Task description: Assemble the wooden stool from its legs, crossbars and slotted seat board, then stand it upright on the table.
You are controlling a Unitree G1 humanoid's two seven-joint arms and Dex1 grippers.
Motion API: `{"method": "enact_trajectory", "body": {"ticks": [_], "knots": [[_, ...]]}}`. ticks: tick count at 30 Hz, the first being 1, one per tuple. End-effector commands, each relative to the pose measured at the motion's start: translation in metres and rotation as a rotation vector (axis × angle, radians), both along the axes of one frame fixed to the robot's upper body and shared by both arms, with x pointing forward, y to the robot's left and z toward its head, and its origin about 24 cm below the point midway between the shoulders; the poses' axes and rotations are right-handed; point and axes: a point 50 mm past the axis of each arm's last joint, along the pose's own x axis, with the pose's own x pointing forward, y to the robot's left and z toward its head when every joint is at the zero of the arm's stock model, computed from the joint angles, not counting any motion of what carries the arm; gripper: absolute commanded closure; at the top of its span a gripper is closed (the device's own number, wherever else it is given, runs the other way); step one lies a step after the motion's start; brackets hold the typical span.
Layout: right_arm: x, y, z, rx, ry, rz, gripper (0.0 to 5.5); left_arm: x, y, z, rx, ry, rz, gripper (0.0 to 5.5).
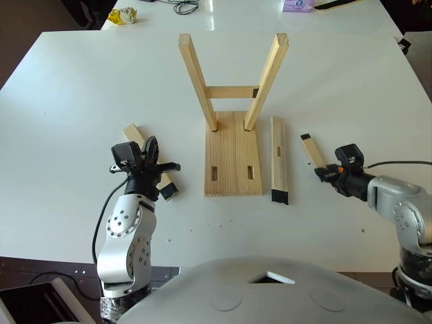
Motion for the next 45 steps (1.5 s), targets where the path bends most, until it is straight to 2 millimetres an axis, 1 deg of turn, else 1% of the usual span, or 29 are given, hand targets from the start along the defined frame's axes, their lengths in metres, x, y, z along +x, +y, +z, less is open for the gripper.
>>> {"method": "enact_trajectory", "body": {"ticks": [1, 2, 3, 5, 6, 8, 11, 14, 16, 19, 22, 24, 25, 26, 28, 31, 34, 37, 42, 45], "knots": [[0.086, -0.010, 0.073, 0.155, -0.385, -0.112, 4.19, 0.012, 0.008, 0.022, -0.112, -0.152, 0.026, 5.50], [0.101, -0.014, 0.092, 0.214, -0.464, -0.134, 4.19, 0.013, 0.016, 0.027, -0.159, -0.191, 0.064, 5.50], [0.113, -0.016, 0.111, 0.293, -0.539, -0.147, 4.19, 0.016, 0.025, 0.031, -0.204, -0.225, 0.093, 5.50], [0.124, -0.017, 0.139, 0.440, -0.640, -0.150, 4.19, 0.022, 0.036, 0.040, -0.278, -0.292, 0.095, 5.50], [0.128, -0.012, 0.153, 0.549, -0.675, -0.119, 4.19, 0.025, 0.038, 0.048, -0.305, -0.334, 0.067, 5.30], [0.130, 0.004, 0.174, 0.700, -0.728, 0.009, 4.19, 0.033, 0.038, 0.065, -0.333, -0.409, -0.027, 5.09], [0.123, 0.039, 0.200, 0.862, -0.767, 0.252, 4.19, 0.042, 0.030, 0.098, -0.394, -0.549, -0.224, 4.66], [0.109, 0.070, 0.211, 0.951, -0.745, 0.482, 4.19, 0.046, 0.020, 0.127, -0.439, -0.648, -0.402, 4.17], [0.098, 0.086, 0.210, 0.966, -0.700, 0.621, 4.19, 0.048, 0.013, 0.141, -0.467, -0.679, -0.510, 3.82], [0.081, 0.097, 0.201, 0.973, -0.631, 0.814, 4.19, 0.055, 0.001, 0.150, -0.501, -0.654, -0.665, 3.34], [0.072, 0.098, 0.194, 0.970, -0.590, 0.942, 4.19, 0.057, -0.007, 0.157, -0.521, -0.608, -0.847, 2.95], [0.070, 0.091, 0.191, 0.978, -0.576, 0.990, 4.19, 0.056, -0.013, 0.162, -0.526, -0.576, -0.975, 2.63], [0.070, 0.088, 0.190, 0.982, -0.570, 1.009, 4.19, 0.056, -0.016, 0.164, -0.520, -0.557, -1.030, 2.55], [0.069, 0.086, 0.189, 0.979, -0.566, 1.028, 4.19, 0.056, -0.018, 0.166, -0.509, -0.535, -1.077, 2.32], [0.070, 0.084, 0.185, 0.960, -0.554, 1.061, 4.19, 0.056, -0.021, 0.167, -0.474, -0.497, -1.146, 2.28], [0.069, 0.085, 0.174, 0.913, -0.517, 1.134, 4.19, 0.058, -0.028, 0.169, -0.414, -0.454, -1.244, 2.28], [0.065, 0.089, 0.162, 0.859, -0.477, 1.224, 4.19, 0.064, -0.031, 0.169, -0.362, -0.413, -1.292, 2.28], [0.065, 0.094, 0.151, 0.817, -0.448, 1.270, 4.19, 0.067, -0.032, 0.170, -0.334, -0.395, -1.344, 2.28], [0.062, 0.097, 0.145, 0.808, -0.417, 1.330, 4.19, 0.070, -0.033, 0.172, -0.295, -0.375, -1.409, 2.28], [0.060, 0.098, 0.142, 0.801, -0.405, 1.347, 4.19, 0.067, -0.034, 0.171, -0.281, -0.364, -1.451, 2.28]]}}
